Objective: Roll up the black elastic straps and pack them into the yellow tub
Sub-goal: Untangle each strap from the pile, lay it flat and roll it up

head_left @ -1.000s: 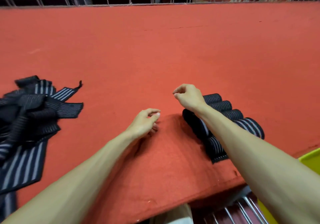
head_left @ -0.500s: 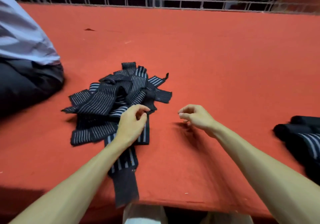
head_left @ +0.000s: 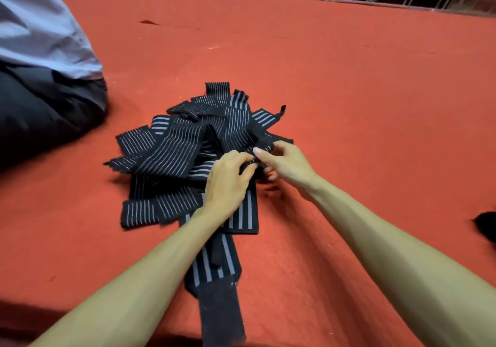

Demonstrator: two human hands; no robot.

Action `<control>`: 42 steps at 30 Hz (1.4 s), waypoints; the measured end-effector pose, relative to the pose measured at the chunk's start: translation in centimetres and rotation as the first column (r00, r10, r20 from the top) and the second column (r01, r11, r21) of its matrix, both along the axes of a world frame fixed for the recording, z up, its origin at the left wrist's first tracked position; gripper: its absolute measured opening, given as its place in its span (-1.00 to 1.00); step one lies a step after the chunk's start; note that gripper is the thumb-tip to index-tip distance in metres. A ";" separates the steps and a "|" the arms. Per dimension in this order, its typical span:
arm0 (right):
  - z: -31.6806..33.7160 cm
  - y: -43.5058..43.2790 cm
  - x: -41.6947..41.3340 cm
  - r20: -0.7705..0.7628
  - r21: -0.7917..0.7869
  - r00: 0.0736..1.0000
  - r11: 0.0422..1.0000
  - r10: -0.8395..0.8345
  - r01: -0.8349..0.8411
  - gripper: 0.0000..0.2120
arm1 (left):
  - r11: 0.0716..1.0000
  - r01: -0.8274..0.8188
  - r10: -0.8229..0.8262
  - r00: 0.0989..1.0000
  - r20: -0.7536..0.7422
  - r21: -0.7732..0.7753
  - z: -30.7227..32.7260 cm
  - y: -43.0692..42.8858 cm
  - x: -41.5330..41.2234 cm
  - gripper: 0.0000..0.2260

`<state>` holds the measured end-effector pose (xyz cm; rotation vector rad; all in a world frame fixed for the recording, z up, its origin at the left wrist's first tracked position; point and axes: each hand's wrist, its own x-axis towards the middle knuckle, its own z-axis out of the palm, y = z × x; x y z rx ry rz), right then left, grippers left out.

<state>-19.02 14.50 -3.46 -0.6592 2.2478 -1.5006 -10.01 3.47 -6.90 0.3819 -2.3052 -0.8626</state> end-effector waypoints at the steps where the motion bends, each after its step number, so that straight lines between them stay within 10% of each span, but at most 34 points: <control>1: 0.2 0.4 0.1 0.029 -0.032 1.000 0.999 -0.010 0.011 -0.76 | 0.999 0.031 -0.031 0.999 -0.016 -0.017 0.1 0.4 0.1 -0.85; 16: 3.9 16.6 -0.1 0.123 0.062 0.992 0.998 0.022 -0.030 -0.77 | 0.895 0.367 -0.355 0.930 -0.096 0.253 3.5 12.4 2.2 -0.87; 25: 1.2 23.1 -0.3 0.038 0.369 0.999 0.930 -0.012 -0.003 -0.82 | 0.895 0.438 -0.445 0.871 0.208 0.082 -0.6 14.4 0.6 -0.74; 32: -1.6 24.0 -0.8 0.036 0.218 0.993 0.971 -0.111 0.100 -0.69 | 0.870 0.494 -0.449 0.804 0.390 -0.015 -3.1 17.5 -2.5 -0.62; 42: -4.5 25.4 -0.5 0.006 -0.117 0.999 0.992 -0.053 0.053 -0.96 | 0.947 0.320 -0.319 0.941 0.113 0.004 -3.5 17.3 -2.1 -0.91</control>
